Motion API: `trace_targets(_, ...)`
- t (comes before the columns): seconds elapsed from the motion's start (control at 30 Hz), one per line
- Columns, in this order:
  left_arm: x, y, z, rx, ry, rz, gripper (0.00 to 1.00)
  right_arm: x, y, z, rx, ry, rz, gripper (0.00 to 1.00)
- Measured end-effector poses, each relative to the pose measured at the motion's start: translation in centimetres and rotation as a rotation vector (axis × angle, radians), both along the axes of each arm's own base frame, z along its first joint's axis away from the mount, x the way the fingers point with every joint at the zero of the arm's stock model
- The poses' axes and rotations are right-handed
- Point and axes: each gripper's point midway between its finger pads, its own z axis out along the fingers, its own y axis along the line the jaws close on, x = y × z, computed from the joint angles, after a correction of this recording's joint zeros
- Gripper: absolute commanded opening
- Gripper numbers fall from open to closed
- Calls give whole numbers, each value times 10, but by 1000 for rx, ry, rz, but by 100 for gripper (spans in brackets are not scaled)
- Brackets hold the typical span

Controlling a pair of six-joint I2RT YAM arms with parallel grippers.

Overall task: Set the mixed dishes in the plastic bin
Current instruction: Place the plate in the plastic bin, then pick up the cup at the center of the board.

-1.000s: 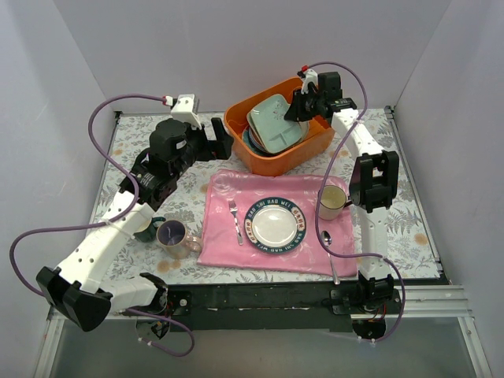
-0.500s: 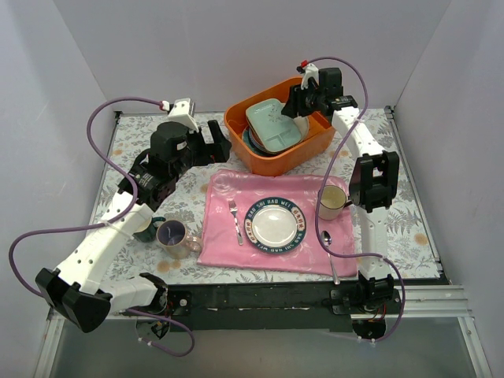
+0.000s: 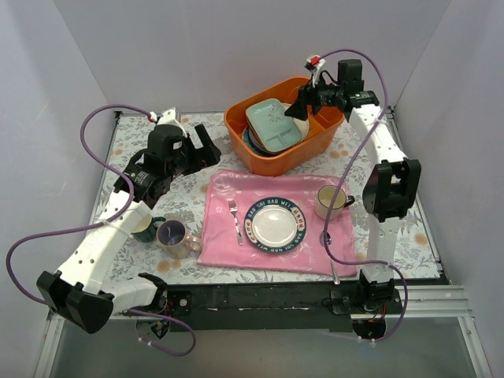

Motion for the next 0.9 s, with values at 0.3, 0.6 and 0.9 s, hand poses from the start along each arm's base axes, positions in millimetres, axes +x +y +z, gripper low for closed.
trace_targets(0.3,-10,21,-26,-28,133,118,98,-103,9,88,131,-148,312,77)
trace_targets(0.6,-34,38,-35,-85,224,247,98,-189,27,93,137,-220,560,79)
trace_targets(0.9,-59,61,-59,-131,341,447,98,-274,55,47,22,-281,815,79)
